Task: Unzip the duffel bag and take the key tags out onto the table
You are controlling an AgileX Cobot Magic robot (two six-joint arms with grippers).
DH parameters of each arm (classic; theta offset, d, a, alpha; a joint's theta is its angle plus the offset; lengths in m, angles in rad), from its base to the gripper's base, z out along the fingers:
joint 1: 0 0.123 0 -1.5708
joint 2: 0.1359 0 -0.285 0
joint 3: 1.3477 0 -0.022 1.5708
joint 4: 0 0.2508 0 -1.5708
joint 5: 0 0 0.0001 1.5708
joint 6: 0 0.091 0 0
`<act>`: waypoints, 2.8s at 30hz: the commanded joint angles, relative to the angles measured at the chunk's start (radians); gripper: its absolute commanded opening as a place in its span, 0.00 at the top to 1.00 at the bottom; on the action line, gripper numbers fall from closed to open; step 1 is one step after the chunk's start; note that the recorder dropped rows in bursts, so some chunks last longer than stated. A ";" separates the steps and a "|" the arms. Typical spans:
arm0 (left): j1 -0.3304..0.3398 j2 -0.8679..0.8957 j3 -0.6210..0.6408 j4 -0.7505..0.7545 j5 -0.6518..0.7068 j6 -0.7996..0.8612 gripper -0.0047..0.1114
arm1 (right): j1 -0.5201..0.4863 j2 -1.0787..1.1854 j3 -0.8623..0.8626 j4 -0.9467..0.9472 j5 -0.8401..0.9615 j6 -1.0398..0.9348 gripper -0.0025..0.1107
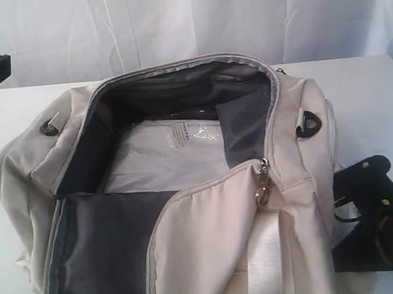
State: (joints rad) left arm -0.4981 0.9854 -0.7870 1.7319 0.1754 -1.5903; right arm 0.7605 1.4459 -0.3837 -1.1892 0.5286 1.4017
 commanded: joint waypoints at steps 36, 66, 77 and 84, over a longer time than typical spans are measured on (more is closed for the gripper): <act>-0.002 -0.008 0.006 0.013 0.001 0.024 0.89 | -0.004 -0.101 0.047 0.227 0.173 -0.196 0.93; -0.002 -0.008 0.006 0.013 -0.008 0.024 0.89 | -0.064 0.035 0.056 -0.216 -0.012 0.406 0.93; -0.002 -0.008 0.006 0.013 -0.011 0.024 0.89 | -0.064 -0.033 0.056 -0.225 0.208 0.402 0.95; -0.002 -0.008 0.006 0.013 -0.022 0.024 0.89 | -0.147 0.086 0.056 -0.225 0.201 0.409 0.95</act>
State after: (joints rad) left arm -0.4981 0.9854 -0.7870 1.7319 0.1640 -1.5655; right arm 0.6509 1.4909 -0.3294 -1.4110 0.7313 1.7964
